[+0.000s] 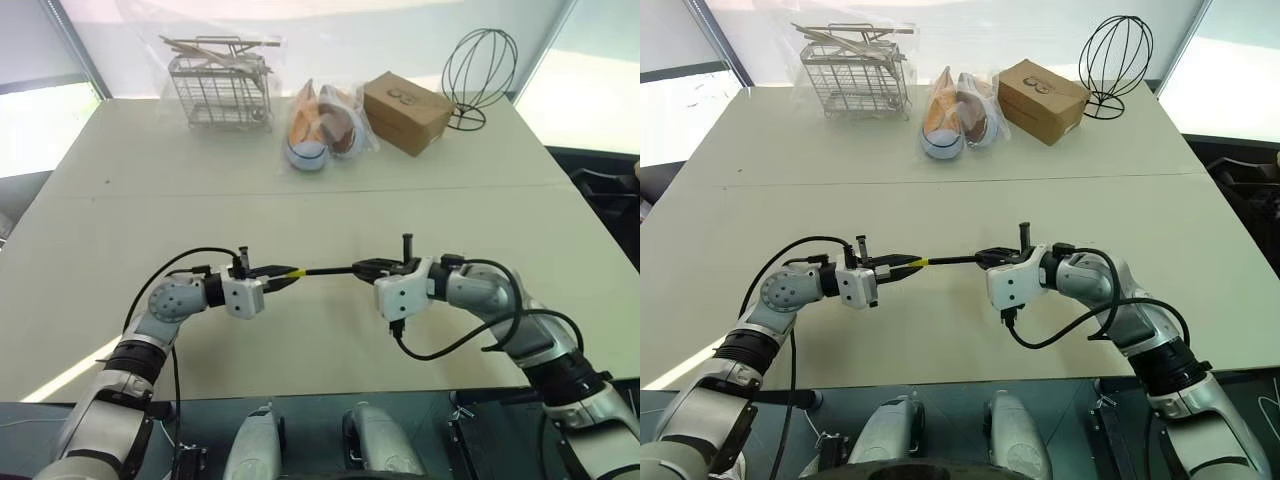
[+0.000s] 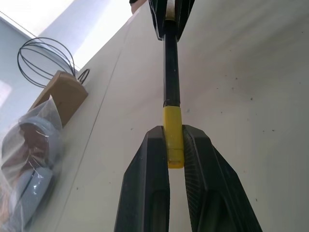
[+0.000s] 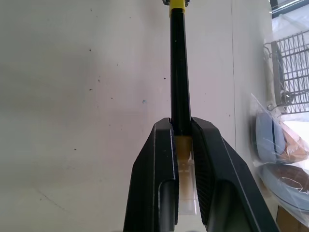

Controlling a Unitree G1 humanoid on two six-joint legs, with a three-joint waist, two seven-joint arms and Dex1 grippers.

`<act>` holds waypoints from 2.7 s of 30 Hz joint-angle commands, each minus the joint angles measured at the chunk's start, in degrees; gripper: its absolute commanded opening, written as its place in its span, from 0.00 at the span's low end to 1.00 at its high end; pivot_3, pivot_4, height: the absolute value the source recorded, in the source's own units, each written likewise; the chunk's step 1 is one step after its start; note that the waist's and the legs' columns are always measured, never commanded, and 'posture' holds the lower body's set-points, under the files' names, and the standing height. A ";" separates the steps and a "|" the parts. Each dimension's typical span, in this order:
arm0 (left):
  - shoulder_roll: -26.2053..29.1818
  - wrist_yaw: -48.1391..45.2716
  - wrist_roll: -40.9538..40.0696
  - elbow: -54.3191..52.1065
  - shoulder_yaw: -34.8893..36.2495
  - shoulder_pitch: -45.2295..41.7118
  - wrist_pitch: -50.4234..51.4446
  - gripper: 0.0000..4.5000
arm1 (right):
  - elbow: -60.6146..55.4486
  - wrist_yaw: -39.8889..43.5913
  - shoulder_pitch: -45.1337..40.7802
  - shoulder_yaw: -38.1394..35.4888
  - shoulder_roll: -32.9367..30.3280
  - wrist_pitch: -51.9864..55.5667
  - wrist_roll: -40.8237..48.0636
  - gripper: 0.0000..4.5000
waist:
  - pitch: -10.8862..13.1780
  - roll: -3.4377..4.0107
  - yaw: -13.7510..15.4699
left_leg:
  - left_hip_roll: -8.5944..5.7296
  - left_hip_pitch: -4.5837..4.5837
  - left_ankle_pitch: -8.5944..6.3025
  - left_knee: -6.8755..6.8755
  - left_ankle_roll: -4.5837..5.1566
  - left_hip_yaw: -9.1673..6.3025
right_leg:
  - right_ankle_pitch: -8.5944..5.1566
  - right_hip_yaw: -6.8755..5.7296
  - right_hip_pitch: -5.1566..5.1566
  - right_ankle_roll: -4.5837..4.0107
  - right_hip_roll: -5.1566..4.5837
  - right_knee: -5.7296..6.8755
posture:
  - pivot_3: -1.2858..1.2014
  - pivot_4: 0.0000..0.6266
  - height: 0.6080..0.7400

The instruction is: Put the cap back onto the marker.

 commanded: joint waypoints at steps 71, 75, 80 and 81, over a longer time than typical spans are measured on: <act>0.43 28.53 -25.16 -56.67 20.28 28.82 80.89 0.99 | -14.25 -16.22 7.71 -25.32 13.45 60.81 23.53 0.01 | -0.02 0.04 -0.12 | 0.01 0.05 0.00 0.03 0.00 -0.13 | -0.01 0.02 0.09 -0.04 -0.17 0.09 | 0.52 0.24 1.00; -1.89 30.75 -25.96 -57.59 20.85 27.92 85.34 0.99 | -13.02 -20.76 9.11 -29.33 15.60 63.43 25.22 0.01 | -0.02 0.04 -0.13 | -0.02 0.05 0.00 0.01 0.00 -0.14 | -0.02 0.03 0.08 -0.05 -0.13 0.08 | 0.52 0.24 1.00; -3.19 31.43 -25.06 -57.15 20.43 26.25 86.40 0.99 | -9.04 -23.10 10.67 -29.49 14.68 60.98 25.03 0.01 | -0.02 0.04 -0.16 | -0.04 0.03 0.00 0.01 0.00 -0.13 | -0.10 0.05 0.06 -0.20 -0.10 0.05 | 0.52 0.24 1.00; -3.25 31.38 -24.87 -57.02 20.34 26.01 86.39 0.99 | -8.20 -23.41 10.83 -29.54 14.50 60.24 25.00 0.01 | -0.02 0.04 -0.17 | -0.04 0.03 0.00 0.00 0.00 -0.13 | -0.11 0.06 0.05 -0.21 -0.10 0.04 | 0.52 0.24 1.00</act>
